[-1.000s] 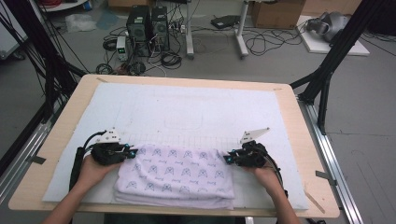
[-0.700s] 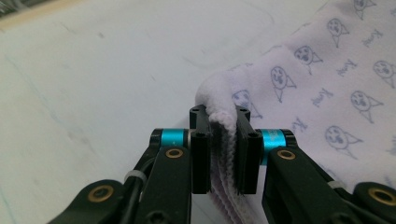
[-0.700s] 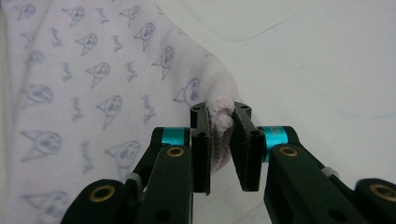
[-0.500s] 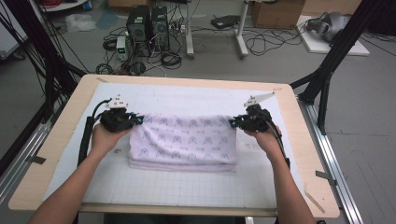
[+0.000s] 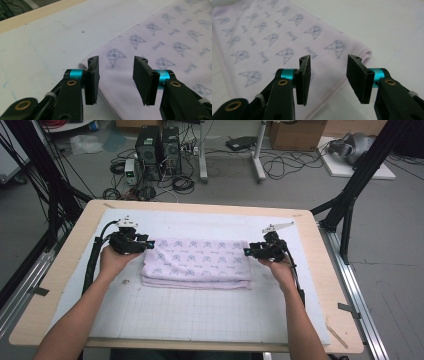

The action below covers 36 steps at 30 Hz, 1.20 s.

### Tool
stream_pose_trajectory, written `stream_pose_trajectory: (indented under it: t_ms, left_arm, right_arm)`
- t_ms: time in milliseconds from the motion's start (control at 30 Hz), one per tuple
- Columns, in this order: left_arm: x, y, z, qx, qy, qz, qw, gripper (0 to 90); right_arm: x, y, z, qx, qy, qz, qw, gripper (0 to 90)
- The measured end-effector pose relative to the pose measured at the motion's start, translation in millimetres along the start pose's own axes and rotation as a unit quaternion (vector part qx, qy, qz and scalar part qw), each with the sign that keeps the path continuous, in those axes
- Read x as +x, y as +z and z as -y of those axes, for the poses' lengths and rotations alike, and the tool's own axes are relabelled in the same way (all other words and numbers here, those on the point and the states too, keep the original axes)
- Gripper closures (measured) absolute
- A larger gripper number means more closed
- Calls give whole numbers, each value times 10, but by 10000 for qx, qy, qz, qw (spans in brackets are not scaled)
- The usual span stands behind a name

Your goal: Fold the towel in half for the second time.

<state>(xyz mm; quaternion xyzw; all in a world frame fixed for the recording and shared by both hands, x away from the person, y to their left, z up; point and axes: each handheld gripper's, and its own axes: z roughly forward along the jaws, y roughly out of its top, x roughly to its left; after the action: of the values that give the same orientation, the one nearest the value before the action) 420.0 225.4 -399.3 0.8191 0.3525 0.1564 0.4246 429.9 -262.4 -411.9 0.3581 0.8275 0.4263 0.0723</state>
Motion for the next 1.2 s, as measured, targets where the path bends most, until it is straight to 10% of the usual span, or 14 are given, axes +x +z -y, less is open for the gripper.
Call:
stream_pose_trajectory:
  t_ms: [167,333,533,1000,1200]
  left_arm:
    - [-182,-40,185,134,267,387,9988,632]
    - [-258,-43,474,564,387,273,9973,659]
    - [-265,-242,658,409,321,174,9985,603]
    - [-481,-382,597,-242,419,470,9977,536]
    - [-484,-303,671,198,535,449,9974,582]
  right_arm:
    - [233,46,107,203,-289,-104,9993,547]
    - [356,92,227,311,-488,-166,9982,547]
    - [406,47,356,423,-528,-116,9976,542]
    - [658,-143,416,-79,-922,-341,9951,536]
    - [629,-18,543,375,-805,-457,9950,596]
